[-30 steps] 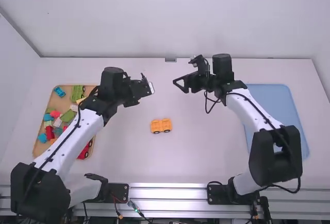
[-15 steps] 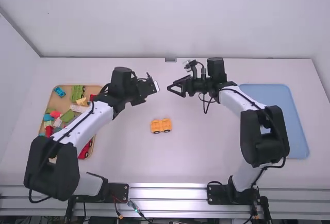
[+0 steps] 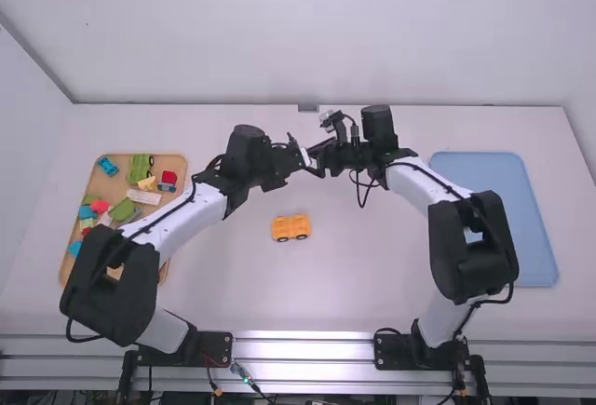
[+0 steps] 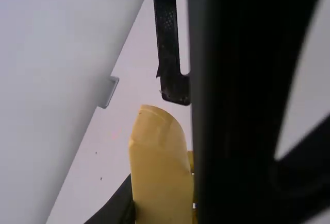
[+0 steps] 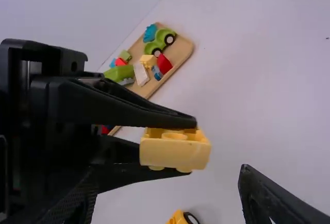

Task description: Assemble lego blocks to make yellow taxi

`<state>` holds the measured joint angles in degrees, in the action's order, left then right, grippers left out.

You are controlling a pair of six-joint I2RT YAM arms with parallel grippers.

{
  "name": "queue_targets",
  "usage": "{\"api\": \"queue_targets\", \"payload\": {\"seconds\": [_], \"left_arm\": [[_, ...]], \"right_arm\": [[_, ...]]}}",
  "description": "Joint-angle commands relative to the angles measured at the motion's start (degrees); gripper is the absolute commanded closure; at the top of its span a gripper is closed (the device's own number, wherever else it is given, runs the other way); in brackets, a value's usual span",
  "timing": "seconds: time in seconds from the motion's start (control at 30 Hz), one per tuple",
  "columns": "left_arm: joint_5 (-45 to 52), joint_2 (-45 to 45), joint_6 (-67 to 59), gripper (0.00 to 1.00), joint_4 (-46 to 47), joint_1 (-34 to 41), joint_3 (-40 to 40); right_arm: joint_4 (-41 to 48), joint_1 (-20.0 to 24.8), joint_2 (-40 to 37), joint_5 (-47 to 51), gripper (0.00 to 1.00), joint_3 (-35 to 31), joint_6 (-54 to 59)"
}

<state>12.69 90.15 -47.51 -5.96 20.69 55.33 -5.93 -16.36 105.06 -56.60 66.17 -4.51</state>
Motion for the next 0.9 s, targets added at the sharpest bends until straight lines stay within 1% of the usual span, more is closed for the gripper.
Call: {"api": "queue_targets", "payload": {"seconds": [0.0, 0.03, 0.07, 0.13, 0.3, 0.43, 0.47, 0.57, 0.6, 0.7, 0.87], "left_arm": [[2.7, 0.3, 3.9, 0.96, -0.3, -0.1, -0.2], [3.7, 0.3, 6.2, 0.95, -0.7, -0.1, -0.2], [3.8, 0.3, 6.5, 0.95, -0.7, -0.1, -0.2], [5.9, 0.3, 9.4, 0.98, -1.2, -0.1, -0.2], [6.3, 0.3, 15.8, 0.98, -3.1, -0.1, -0.2], [6.4, 0.5, 20.9, 0.98, -4.1, 0.0, -0.2], [6.3, 0.6, 22.1, 0.98, -4.8, -0.1, -0.2], [6.3, 0.8, 25.0, 0.98, -6.0, -0.1, -0.2], [5.9, 0.8, 26.4, 0.98, -6.4, -0.1, -0.2], [5.1, 0.8, 28.9, 0.98, -7.1, -0.1, -0.2], [0.7, 0.8, 34.3, 0.98, -9.6, -0.1, -0.2]], "right_arm": [[-0.5, 0.6, 0.5, 1.1, 0.29, 1.3, 0.0], [-1.2, 0.6, 0.5, 1.0, 0.32, 1.3, 0.0], [-1.3, 0.6, 0.5, 1.0, 0.32, 1.3, 0.0], [-2.8, 0.1, 0.5, 1.0, 0.38, 1.3, -0.2], [-5.5, -1.1, 0.5, 2.0, 0.4, 1.3, -0.3], [-7.5, -1.9, 0.7, 5.6, 0.41, 1.2, -3.3], [-8.5, -2.2, 0.9, 5.7, 0.44, 1.2, -3.8], [-11.9, -2.5, 2.3, 5.7, 0.47, 1.2, -6.6], [-13.0, -2.3, 2.8, 5.7, 0.5, 1.2, -7.7], [-15.3, -1.8, 4.3, 5.4, 0.54, 1.2, -9.9], [-22.8, -1.6, 7.0, 3.8, 0.55, 1.2, -13.7]]}}
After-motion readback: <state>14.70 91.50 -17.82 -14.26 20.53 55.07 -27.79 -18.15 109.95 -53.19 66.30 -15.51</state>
